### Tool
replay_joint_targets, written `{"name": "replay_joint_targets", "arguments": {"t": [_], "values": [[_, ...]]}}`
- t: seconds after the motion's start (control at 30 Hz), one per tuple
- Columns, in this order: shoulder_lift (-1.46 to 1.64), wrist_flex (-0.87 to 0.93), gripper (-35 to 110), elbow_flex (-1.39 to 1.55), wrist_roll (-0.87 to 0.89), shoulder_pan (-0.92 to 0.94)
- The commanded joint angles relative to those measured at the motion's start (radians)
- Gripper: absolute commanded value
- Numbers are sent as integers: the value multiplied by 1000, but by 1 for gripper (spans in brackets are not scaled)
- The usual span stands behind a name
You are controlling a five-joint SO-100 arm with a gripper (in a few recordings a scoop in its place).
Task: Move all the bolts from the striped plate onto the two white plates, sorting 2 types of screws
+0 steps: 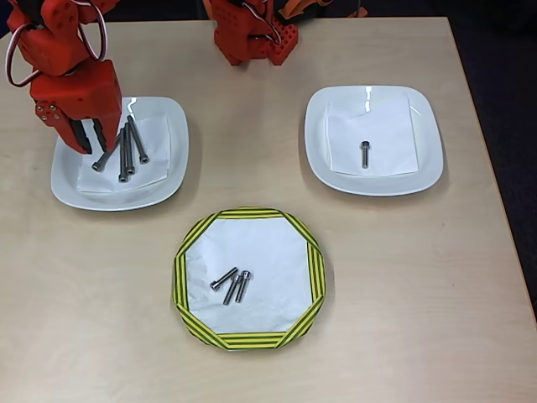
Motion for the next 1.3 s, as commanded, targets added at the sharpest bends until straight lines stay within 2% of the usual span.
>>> {"name": "replay_joint_targets", "arguments": {"t": [0.0,0.4,0.73,1.03,1.07,1.13,1.27], "values": [[3,9,5,-67,5,-18],[-144,94,5,-419,51,-167],[-198,95,5,-462,152,-293],[-514,127,4,-884,244,-402],[-528,123,4,-885,264,-416],[-410,29,5,-650,322,-445],[-360,28,2,-551,512,-499]]}}
